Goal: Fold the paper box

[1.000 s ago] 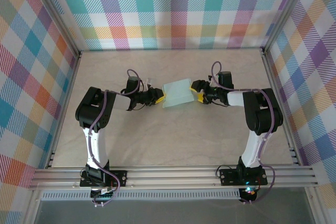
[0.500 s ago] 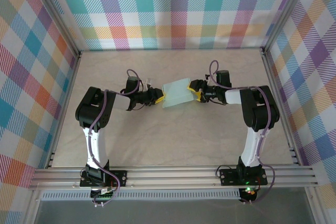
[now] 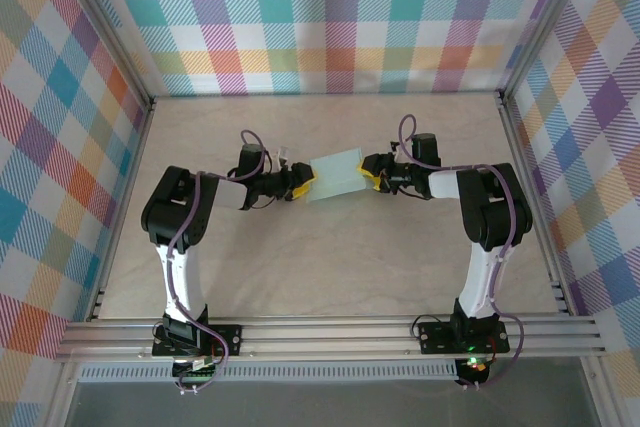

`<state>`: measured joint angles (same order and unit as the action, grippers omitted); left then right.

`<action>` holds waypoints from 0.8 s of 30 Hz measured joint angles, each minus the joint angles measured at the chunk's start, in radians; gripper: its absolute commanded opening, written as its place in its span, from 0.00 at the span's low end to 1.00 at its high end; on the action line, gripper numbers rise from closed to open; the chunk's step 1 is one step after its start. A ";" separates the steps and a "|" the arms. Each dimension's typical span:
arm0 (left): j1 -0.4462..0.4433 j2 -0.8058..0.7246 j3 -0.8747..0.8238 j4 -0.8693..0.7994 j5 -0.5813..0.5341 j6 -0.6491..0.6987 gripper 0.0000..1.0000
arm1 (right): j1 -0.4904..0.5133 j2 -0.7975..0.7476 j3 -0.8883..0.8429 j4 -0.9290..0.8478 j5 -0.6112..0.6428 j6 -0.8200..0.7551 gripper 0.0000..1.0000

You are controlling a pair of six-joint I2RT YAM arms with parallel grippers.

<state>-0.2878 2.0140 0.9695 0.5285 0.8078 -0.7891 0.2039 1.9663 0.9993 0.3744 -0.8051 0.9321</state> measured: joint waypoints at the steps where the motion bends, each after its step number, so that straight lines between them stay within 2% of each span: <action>1: -0.003 -0.012 -0.006 0.000 -0.008 0.011 0.80 | 0.000 -0.002 0.000 0.000 0.000 0.002 0.48; 5: -0.009 -0.083 -0.056 -0.021 -0.091 0.085 0.87 | 0.000 -0.021 -0.003 -0.001 0.001 0.004 0.49; 7: -0.023 -0.140 -0.093 -0.047 -0.166 0.153 0.90 | 0.000 -0.037 -0.003 -0.001 0.001 0.007 0.49; 10: -0.060 -0.243 -0.136 -0.083 -0.303 0.298 1.00 | -0.002 -0.060 -0.006 -0.001 0.004 0.014 0.49; 14: -0.198 -0.390 -0.198 -0.052 -0.504 0.536 1.00 | -0.014 -0.097 -0.024 0.000 0.003 0.026 0.49; 17: -0.296 -0.446 -0.243 0.026 -0.616 0.697 1.00 | -0.023 -0.123 -0.037 0.000 0.003 0.032 0.48; 24: -0.490 -0.427 -0.304 0.187 -0.952 1.202 1.00 | -0.046 -0.204 -0.084 0.000 0.003 0.041 0.48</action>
<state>-0.7780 1.5871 0.6659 0.7155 -0.1444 0.4133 0.1577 1.7618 0.9154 0.3740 -0.8017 0.9730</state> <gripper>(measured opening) 0.997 0.483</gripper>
